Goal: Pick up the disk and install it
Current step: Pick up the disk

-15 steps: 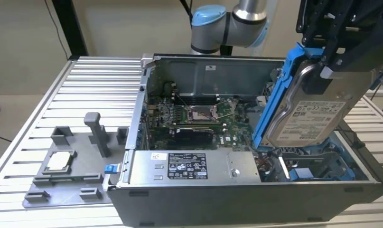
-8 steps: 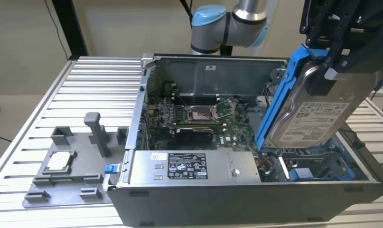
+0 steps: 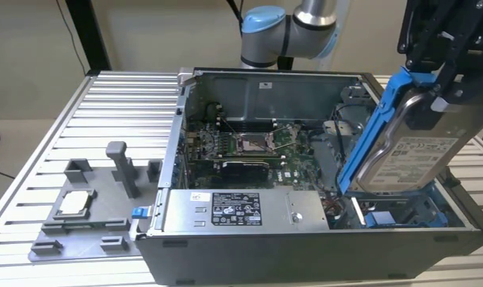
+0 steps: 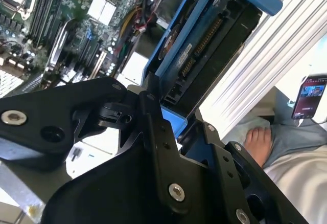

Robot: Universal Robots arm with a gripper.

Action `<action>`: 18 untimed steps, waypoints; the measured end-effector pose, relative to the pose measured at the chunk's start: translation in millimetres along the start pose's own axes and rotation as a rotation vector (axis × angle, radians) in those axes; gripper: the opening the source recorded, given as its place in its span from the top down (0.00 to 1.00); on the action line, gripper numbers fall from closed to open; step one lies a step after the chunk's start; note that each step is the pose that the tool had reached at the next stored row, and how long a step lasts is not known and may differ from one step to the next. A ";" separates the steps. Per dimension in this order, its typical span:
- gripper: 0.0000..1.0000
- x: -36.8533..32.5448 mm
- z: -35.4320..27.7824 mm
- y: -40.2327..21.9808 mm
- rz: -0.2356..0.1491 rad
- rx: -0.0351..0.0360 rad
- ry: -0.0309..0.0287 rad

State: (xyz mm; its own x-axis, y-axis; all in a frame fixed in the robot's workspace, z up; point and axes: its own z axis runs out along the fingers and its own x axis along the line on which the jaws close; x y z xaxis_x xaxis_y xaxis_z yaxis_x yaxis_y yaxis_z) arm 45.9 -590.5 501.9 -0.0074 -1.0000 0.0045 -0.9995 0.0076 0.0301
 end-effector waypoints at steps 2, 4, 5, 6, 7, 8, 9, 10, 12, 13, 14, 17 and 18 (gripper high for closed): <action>1.00 1.1 3.1 -8.8 0.000 0.0000 -0.0002; 1.00 2.1 6.2 -16.9 0.000 0.0000 -0.0003; 1.00 2.4 7.8 -21.0 0.000 0.0000 -0.0005; 1.00 2.7 9.2 -25.2 0.000 0.0000 -0.0007; 1.00 2.9 10.3 -29.4 0.000 0.0000 -0.0013; 1.00 3.0 11.4 -32.7 0.000 0.0000 -0.0025; 1.00 3.1 12.3 -35.1 0.000 0.0000 -0.0041; 1.00 3.2 13.2 -36.5 0.000 0.0000 -0.0065; 1.00 3.2 15.5 -36.7 0.000 0.0023 -0.0122; 1.00 3.2 16.1 -36.8 0.000 0.0049 -0.0123; 1.00 3.2 16.2 -36.8 0.000 0.0054 -0.0122; 1.00 4.6 16.3 -36.9 -0.001 0.0055 -0.0254; 1.00 5.3 16.7 -36.8 -0.001 0.0068 -0.0381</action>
State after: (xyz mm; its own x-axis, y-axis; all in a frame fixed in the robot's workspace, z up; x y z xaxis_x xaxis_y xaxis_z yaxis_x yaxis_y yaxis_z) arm 82.2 -596.1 484.1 -0.0073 -0.9994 -0.0337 -0.9997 0.0066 0.0233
